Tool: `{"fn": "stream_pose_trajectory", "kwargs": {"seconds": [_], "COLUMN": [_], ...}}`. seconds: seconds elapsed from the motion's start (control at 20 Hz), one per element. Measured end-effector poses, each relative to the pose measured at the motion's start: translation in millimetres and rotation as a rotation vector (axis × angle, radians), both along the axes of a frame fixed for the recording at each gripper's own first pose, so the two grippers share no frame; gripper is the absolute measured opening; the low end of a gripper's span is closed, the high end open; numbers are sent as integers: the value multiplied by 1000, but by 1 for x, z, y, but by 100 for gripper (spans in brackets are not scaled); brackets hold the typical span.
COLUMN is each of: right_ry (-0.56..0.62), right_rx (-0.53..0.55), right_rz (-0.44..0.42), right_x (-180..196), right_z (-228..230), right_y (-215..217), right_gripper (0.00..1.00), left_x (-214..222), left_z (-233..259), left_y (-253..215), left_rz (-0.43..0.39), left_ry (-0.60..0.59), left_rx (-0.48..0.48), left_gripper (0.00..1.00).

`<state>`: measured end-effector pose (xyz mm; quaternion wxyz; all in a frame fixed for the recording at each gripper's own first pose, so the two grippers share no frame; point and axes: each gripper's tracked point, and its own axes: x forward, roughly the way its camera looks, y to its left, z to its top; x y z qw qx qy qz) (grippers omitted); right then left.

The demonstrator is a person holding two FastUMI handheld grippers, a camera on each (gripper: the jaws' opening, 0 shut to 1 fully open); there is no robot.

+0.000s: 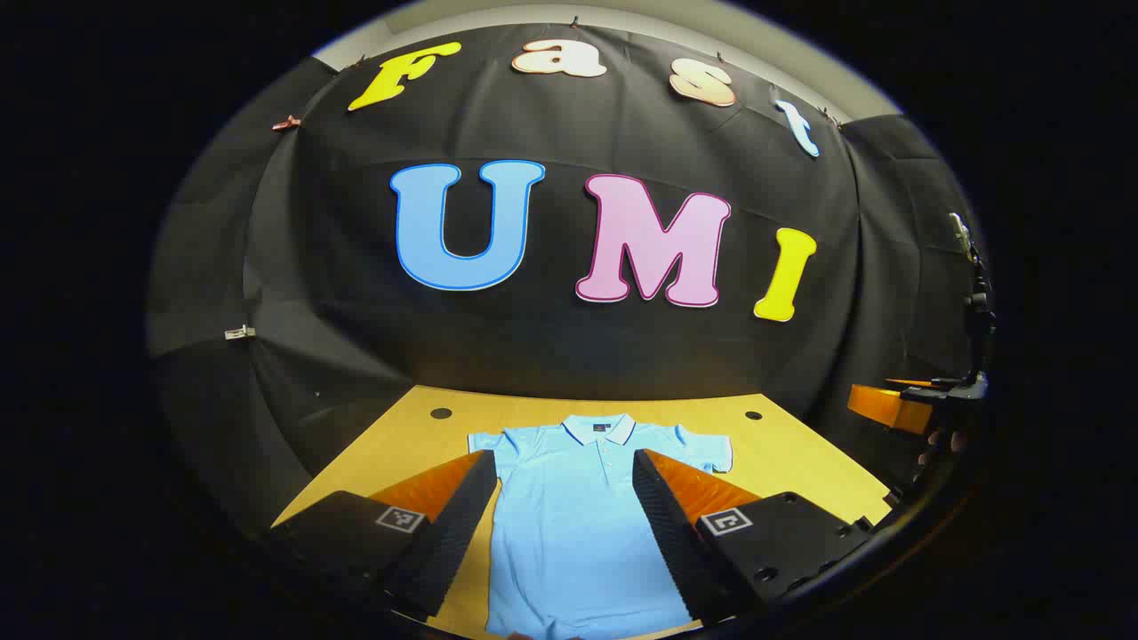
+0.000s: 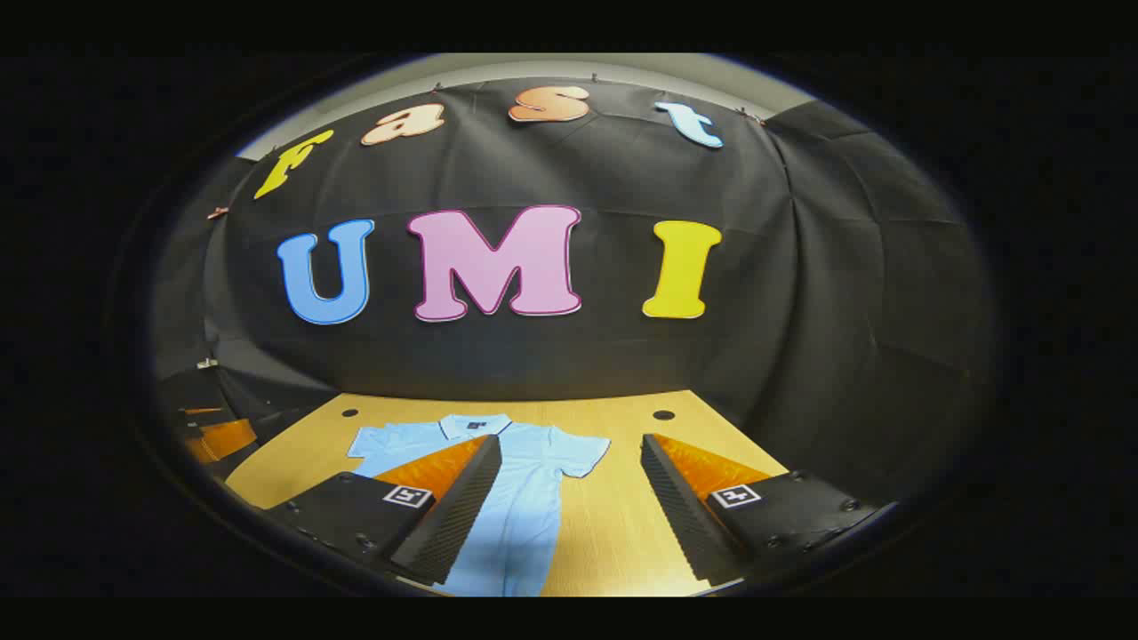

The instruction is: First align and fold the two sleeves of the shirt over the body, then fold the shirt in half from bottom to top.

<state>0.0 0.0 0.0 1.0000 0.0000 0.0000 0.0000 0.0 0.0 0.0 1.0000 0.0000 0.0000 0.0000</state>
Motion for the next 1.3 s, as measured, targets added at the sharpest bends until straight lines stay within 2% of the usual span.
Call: {"fn": "stream_pose_trajectory", "kwargs": {"seconds": [0.8, 1.0, 1.15, 1.3], "right_ry": [7, 7, 54, 102], "right_rx": [39, 17, 33, 2], "right_rz": [0, -3, -17, -15], "right_x": [25, 30, 47, 73], "right_z": [1, 0, -11, -21], "right_y": [-5, -11, -20, -23], "right_gripper": [98, 98, 98, 98], "left_x": [12, 15, 15, 16], "left_z": [17, 18, 17, 26], "left_y": [-3, 0, 3, 9], "left_rz": [21, 28, 43, 66], "left_ry": [-15, -9, -6, -24], "left_rx": [2, 7, 8, 11], "left_gripper": [96, 96, 97, 96]}}
